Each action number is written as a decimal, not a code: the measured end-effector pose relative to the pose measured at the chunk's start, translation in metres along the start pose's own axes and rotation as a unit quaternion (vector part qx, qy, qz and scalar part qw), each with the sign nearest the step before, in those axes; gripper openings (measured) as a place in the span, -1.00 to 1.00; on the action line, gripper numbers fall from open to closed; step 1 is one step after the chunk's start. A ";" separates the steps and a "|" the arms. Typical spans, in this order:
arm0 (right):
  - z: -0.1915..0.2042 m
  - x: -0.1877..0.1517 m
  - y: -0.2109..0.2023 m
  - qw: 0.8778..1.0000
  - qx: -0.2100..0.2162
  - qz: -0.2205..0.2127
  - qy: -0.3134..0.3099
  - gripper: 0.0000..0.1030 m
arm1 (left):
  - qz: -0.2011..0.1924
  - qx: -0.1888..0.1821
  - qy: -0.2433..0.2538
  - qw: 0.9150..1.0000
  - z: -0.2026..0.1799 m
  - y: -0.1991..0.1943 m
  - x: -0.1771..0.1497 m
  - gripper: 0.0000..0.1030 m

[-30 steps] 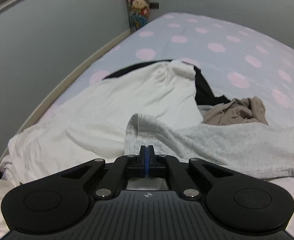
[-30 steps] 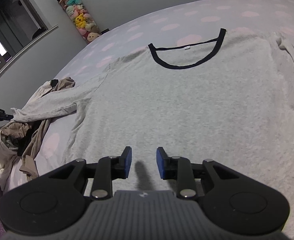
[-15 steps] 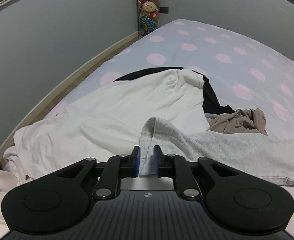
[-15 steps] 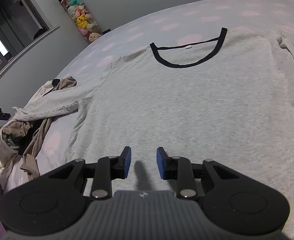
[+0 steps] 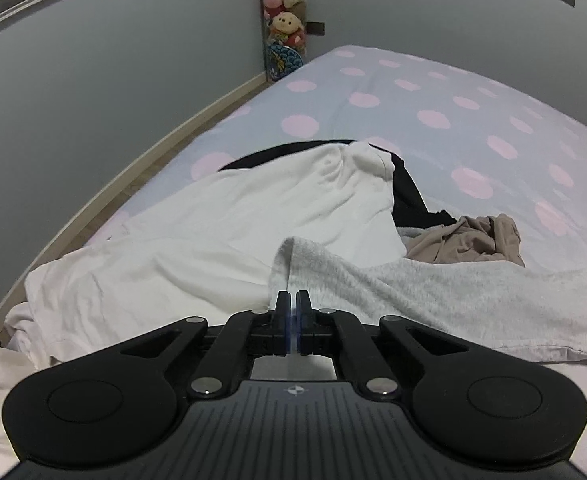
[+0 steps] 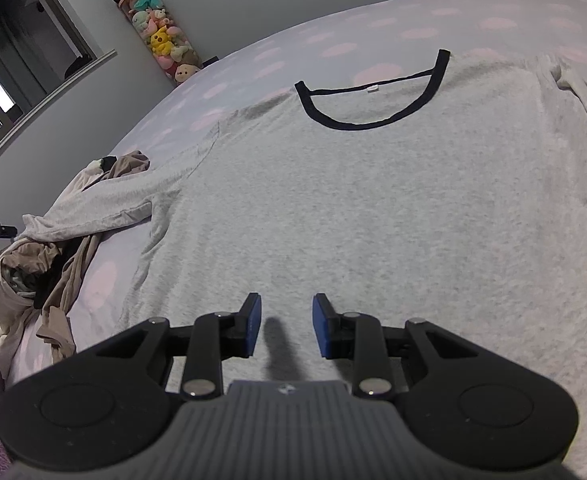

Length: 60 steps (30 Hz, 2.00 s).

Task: Fold clothes

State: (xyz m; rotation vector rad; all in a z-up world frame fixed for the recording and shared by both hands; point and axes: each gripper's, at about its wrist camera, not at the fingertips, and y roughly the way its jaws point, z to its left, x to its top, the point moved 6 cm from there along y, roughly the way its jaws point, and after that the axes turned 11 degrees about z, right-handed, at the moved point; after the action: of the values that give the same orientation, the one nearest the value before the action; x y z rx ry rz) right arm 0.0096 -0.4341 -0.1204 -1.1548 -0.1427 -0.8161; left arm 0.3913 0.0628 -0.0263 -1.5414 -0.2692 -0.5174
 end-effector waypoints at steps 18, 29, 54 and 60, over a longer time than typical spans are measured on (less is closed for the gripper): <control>-0.002 0.015 -0.026 1.000 -0.006 -0.026 0.005 -0.28 | -0.020 0.038 0.005 0.999 -0.004 -0.031 -0.023 -1.00; -0.076 0.029 -0.127 0.989 -0.111 -0.059 0.075 -0.26 | -0.038 0.001 0.089 0.995 -0.105 -0.070 -0.070 -0.79; -0.182 -0.046 -0.155 0.946 -0.234 0.219 0.035 0.12 | 0.020 -0.114 0.154 0.981 -0.244 -0.094 -0.259 -0.60; -0.183 -0.059 -0.148 0.943 -0.224 0.247 0.023 -0.68 | 0.039 -0.119 0.139 0.982 -0.244 -0.089 -0.270 -0.57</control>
State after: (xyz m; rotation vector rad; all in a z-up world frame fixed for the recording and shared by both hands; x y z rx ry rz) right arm -0.1813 -0.5843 -0.1171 -1.5132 0.3819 -0.4316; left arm 0.0775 -0.1341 -0.0850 -1.6789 0.0724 -0.7141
